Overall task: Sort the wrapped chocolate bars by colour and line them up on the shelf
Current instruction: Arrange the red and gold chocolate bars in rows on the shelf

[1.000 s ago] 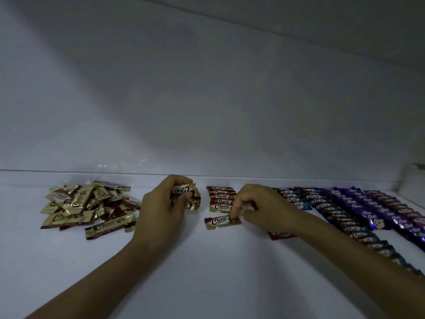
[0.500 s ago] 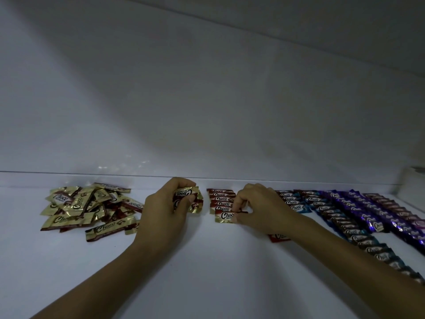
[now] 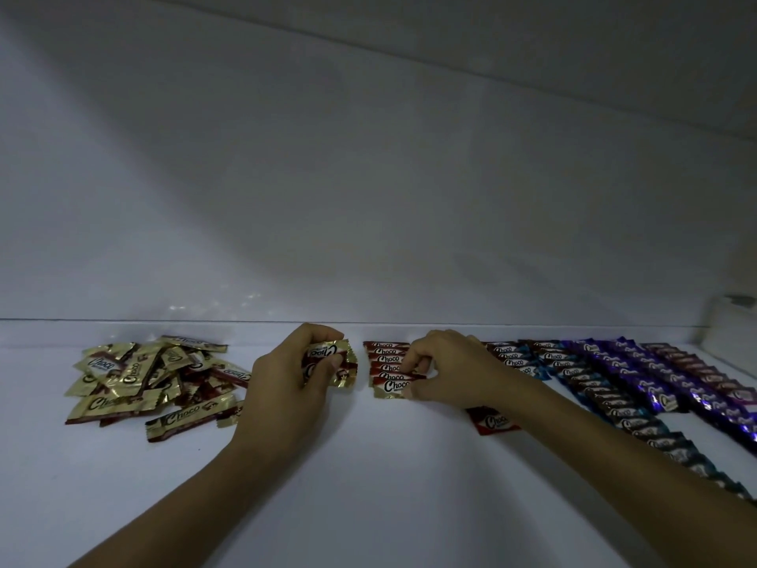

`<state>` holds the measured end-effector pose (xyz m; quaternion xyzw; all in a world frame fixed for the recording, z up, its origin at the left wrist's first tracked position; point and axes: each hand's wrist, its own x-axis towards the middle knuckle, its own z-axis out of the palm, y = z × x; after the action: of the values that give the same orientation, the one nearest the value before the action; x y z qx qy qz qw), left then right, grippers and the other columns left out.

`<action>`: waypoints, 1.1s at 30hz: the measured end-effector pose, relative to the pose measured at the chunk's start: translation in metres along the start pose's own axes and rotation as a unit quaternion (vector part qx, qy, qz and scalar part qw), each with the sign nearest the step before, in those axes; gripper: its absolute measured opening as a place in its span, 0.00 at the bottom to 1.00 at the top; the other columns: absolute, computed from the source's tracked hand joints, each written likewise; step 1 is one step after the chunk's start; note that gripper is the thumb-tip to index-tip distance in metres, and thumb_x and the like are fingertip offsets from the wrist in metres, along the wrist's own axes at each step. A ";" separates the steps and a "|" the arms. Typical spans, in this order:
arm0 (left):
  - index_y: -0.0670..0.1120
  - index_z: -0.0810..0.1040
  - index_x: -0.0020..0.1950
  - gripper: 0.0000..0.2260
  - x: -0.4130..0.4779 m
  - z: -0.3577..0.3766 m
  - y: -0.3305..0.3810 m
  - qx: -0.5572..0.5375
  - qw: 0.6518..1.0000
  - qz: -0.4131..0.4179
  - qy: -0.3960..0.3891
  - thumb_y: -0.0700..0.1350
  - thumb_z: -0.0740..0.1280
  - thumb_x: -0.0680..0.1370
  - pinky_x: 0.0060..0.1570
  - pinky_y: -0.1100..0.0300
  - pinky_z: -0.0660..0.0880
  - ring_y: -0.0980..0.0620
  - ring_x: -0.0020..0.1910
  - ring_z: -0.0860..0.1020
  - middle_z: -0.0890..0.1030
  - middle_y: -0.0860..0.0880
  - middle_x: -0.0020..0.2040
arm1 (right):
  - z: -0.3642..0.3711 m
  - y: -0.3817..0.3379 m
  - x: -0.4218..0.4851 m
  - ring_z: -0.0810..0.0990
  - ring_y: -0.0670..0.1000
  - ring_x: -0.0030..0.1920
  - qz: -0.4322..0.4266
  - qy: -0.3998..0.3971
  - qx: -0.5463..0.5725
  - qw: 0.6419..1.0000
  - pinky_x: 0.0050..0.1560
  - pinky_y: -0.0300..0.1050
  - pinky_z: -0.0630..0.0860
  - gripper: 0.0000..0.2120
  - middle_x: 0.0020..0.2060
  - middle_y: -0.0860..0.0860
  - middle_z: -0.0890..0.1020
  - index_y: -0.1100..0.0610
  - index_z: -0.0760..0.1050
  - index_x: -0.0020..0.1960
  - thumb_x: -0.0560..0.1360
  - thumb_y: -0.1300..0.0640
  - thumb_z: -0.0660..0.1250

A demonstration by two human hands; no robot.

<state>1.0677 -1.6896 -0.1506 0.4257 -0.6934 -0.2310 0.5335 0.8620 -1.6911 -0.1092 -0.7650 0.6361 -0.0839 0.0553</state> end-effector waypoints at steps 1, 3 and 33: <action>0.57 0.75 0.45 0.15 0.000 0.000 0.000 0.000 1.000 0.000 0.000 0.35 0.68 0.76 0.39 0.80 0.68 0.71 0.43 0.77 0.80 0.61 0.41 | -0.002 0.000 0.001 0.74 0.48 0.55 -0.001 -0.004 -0.004 1.000 0.60 0.46 0.66 0.15 0.49 0.43 0.76 0.48 0.78 0.56 0.71 0.47 0.71; 0.57 0.75 0.45 0.15 0.000 -0.001 0.001 0.001 1.000 -0.001 0.000 0.35 0.68 0.76 0.39 0.80 0.68 0.72 0.43 0.76 0.80 0.62 0.41 | -0.005 0.000 0.002 0.74 0.47 0.56 -0.002 -0.009 -0.013 1.000 0.60 0.45 0.65 0.14 0.47 0.43 0.75 0.48 0.79 0.56 0.71 0.49 0.71; 0.52 0.77 0.47 0.11 0.001 -0.001 0.001 0.000 1.000 0.007 -0.005 0.35 0.68 0.76 0.40 0.79 0.68 0.73 0.43 0.76 0.80 0.62 0.42 | -0.003 -0.001 0.008 0.75 0.48 0.57 -0.005 -0.003 0.004 1.000 0.61 0.46 0.67 0.15 0.54 0.46 0.80 0.49 0.80 0.57 0.71 0.49 0.72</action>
<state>1.0684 -1.6899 -0.1489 0.4198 -0.6991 -0.2292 0.5315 0.8634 -1.6985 -0.1058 -0.7683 0.6316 -0.0844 0.0603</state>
